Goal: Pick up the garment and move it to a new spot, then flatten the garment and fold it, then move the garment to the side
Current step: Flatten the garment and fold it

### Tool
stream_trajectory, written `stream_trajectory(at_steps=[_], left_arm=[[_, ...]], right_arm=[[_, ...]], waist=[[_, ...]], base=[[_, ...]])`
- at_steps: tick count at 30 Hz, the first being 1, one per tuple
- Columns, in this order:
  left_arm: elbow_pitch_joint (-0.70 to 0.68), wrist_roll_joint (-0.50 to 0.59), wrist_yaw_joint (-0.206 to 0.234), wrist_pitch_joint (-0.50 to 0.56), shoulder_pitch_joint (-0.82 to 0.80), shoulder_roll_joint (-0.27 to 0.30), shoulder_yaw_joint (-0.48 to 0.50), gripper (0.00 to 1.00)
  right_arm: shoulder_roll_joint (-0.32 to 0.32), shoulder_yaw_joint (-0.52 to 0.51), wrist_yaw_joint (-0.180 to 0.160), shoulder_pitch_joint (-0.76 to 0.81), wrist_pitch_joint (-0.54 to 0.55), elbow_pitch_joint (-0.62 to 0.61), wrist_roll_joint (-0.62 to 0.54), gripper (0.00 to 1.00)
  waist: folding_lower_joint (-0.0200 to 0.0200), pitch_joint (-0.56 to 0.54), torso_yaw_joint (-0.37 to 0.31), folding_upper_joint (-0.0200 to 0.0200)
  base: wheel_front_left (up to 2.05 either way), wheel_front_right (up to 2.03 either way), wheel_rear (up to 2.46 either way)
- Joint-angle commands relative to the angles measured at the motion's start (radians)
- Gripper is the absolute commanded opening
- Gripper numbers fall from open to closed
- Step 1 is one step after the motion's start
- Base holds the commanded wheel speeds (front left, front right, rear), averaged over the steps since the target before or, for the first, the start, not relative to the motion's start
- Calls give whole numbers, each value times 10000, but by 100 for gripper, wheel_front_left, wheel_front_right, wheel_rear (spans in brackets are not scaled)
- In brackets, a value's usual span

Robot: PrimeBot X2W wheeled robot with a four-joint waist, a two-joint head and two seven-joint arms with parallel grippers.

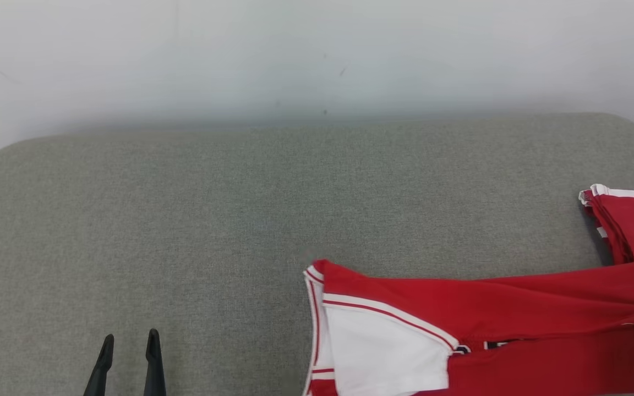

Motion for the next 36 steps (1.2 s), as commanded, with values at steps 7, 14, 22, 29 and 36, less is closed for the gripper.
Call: stream_trajectory(at_steps=[7, 14, 22, 29, 36], left_arm=[[25, -78, 6, -28, 199, -46, 32, 100], [93, -101, 7, -28, 210, -52, -36, 100], [128, -138, 7, -28, 196, -54, -150, 100], [262, -157, 7, -28, 251, -45, -317, 100], [349, -148, 7, -28, 351, -34, -492, 100]], right_arm=[[56, 255, -30, 292, -43, -652, 87, 0], [395, 2209, -30, 547, 326, -1195, 717, 0], [662, 5237, -30, 538, 729, -1487, 1566, 0], [794, 6923, -30, 335, 665, -986, 2034, 0], [960, 7690, -30, -38, 326, -160, 2422, 0]], waist=[[0, -130, -12, -1], [0, -205, 59, -1], [0, -227, 255, -1], [0, -436, 575, -1], [0, -593, 890, -1]], base=[[0, 0, 0], [0, 0, 0], [0, 0, 0], [0, 0, 0], [0, 0, 0]])
